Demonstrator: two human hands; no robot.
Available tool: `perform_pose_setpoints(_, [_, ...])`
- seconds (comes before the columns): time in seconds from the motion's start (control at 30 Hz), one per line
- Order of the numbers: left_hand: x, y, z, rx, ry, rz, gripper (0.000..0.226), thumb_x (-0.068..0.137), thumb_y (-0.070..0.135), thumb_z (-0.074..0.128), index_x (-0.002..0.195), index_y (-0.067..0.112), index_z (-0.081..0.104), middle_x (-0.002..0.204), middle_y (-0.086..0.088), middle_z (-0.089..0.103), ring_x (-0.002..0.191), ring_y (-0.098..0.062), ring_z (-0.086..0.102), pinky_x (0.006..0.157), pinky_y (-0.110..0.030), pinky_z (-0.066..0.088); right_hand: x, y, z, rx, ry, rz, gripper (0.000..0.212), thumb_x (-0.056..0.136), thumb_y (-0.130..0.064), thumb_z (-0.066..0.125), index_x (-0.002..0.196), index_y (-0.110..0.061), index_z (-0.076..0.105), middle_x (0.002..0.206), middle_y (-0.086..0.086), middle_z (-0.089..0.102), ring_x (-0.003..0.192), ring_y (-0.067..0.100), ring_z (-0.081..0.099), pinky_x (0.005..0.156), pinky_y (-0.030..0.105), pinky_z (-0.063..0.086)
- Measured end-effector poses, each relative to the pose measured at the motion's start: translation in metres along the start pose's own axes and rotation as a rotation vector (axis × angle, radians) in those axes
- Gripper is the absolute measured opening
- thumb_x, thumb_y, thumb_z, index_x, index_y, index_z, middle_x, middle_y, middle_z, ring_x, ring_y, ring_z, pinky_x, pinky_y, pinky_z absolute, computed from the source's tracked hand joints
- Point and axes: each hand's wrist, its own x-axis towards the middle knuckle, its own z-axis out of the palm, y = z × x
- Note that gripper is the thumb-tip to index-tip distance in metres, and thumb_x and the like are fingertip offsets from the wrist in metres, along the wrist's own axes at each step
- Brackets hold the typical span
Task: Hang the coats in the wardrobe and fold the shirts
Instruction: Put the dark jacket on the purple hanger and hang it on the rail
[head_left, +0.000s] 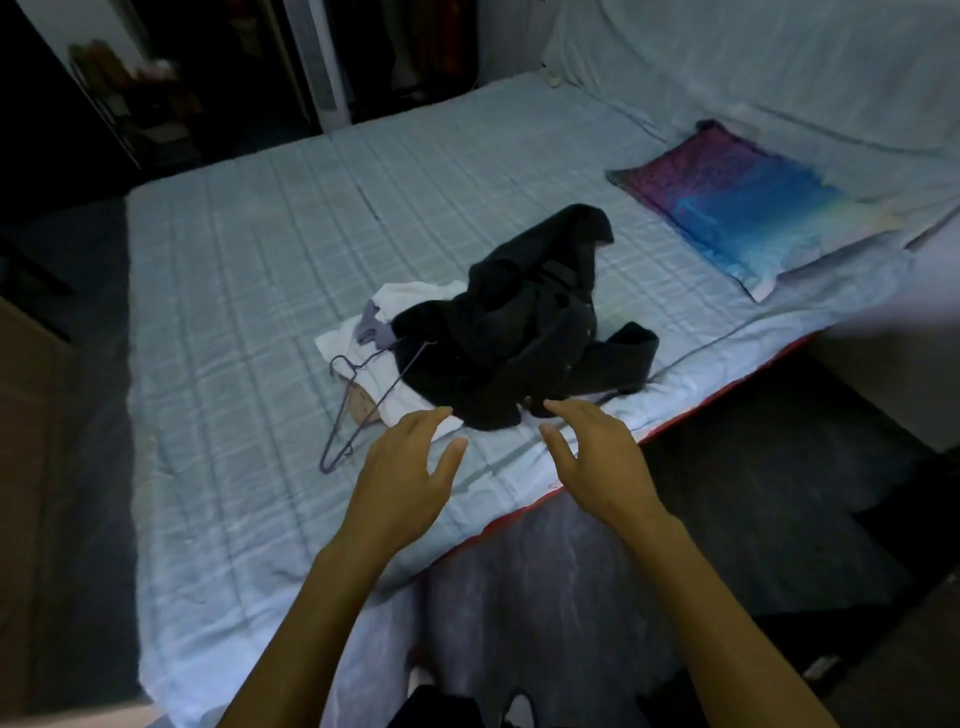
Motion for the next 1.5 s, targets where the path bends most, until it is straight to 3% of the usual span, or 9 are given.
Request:
perform_pose_setpoints(0.23, [0.096,-0.017,0.034,-0.042,-0.029,-0.01,0.046,0.095,0.04,0.049,0.136,0.019,0.047,0.137,-0.001,0.05,0.125,-0.016,0.046,0.1,-0.022,0.031,0.069,0.039,0.02,-0.008,-0.078,0.047,0.034,0.094,-0.03,0.055,0.124,-0.014,0.06,0.124,0.005,0.062,0.112,0.02,0.058,0.097,0.033,0.044])
perform_pose_setpoints(0.43, [0.184,-0.03,0.067,-0.069,-0.124,-0.001,0.045,0.096,0.038,0.048,0.136,0.017,0.047,0.136,-0.003,0.05,0.12,-0.019,0.05,0.101,-0.032,0.041,0.148,0.063,0.03,-0.078,-0.144,0.086,0.035,0.093,-0.026,0.057,0.124,-0.01,0.061,0.121,0.008,0.063,0.105,0.021,0.061,0.091,0.03,0.047])
perform_pose_setpoints(0.57, [0.231,-0.032,0.086,-0.067,-0.182,-0.007,0.046,0.096,0.039,0.048,0.136,0.016,0.048,0.135,-0.004,0.051,0.12,-0.02,0.05,0.102,-0.034,0.04,0.194,0.08,0.041,-0.086,-0.171,0.117,0.035,0.093,-0.028,0.057,0.124,-0.012,0.06,0.119,0.006,0.062,0.099,0.019,0.063,0.087,0.033,0.051])
perform_pose_setpoints(0.87, [0.32,-0.011,0.149,-0.07,-0.291,-0.053,0.047,0.096,0.04,0.047,0.137,0.017,0.046,0.135,-0.004,0.051,0.118,-0.019,0.051,0.101,-0.036,0.041,0.277,0.153,0.052,-0.054,-0.273,0.159,0.036,0.093,-0.029,0.055,0.124,-0.012,0.06,0.122,0.005,0.062,0.107,0.018,0.06,0.092,0.025,0.044])
perform_pose_setpoints(0.97, [0.346,-0.005,0.178,-0.036,-0.309,-0.084,0.047,0.096,0.04,0.047,0.137,0.018,0.045,0.136,-0.003,0.05,0.118,-0.018,0.052,0.101,-0.035,0.042,0.304,0.186,0.054,-0.022,-0.315,0.153,0.036,0.093,-0.029,0.055,0.124,-0.012,0.06,0.121,0.006,0.062,0.108,0.02,0.06,0.094,0.03,0.046])
perform_pose_setpoints(1.13, [0.396,0.013,0.243,0.137,-0.377,-0.276,0.053,0.095,0.042,0.046,0.141,0.017,0.037,0.138,-0.006,0.047,0.119,-0.021,0.05,0.1,-0.035,0.041,0.372,0.258,0.05,0.025,-0.446,0.102,0.035,0.095,-0.029,0.053,0.125,-0.012,0.059,0.123,0.005,0.061,0.109,0.02,0.059,0.094,0.034,0.048])
perform_pose_setpoints(1.27, [0.423,0.014,0.278,0.302,-0.537,-0.447,0.063,0.092,0.047,0.049,0.143,0.016,0.029,0.134,-0.011,0.047,0.118,-0.028,0.049,0.097,-0.039,0.039,0.427,0.29,0.045,0.012,-0.544,0.015,0.036,0.095,-0.027,0.053,0.126,-0.011,0.059,0.126,0.009,0.059,0.112,0.025,0.057,0.094,0.033,0.045])
perform_pose_setpoints(1.37, [0.428,0.012,0.29,0.327,-0.664,-0.541,0.047,0.093,0.04,0.051,0.131,0.014,0.042,0.124,-0.013,0.055,0.11,-0.03,0.055,0.089,-0.038,0.042,0.458,0.298,0.045,0.039,-0.568,-0.045,0.035,0.095,-0.025,0.054,0.125,-0.009,0.06,0.123,0.01,0.061,0.109,0.025,0.059,0.093,0.035,0.048])
perform_pose_setpoints(1.5, [0.425,0.01,0.287,0.166,-0.543,-0.614,0.027,0.095,0.029,0.049,0.115,0.012,0.055,0.112,-0.013,0.062,0.1,-0.03,0.059,0.076,-0.036,0.046,0.474,0.292,0.051,0.057,-0.624,-0.113,0.034,0.095,-0.024,0.054,0.125,-0.01,0.059,0.123,0.008,0.061,0.108,0.023,0.058,0.093,0.031,0.046])
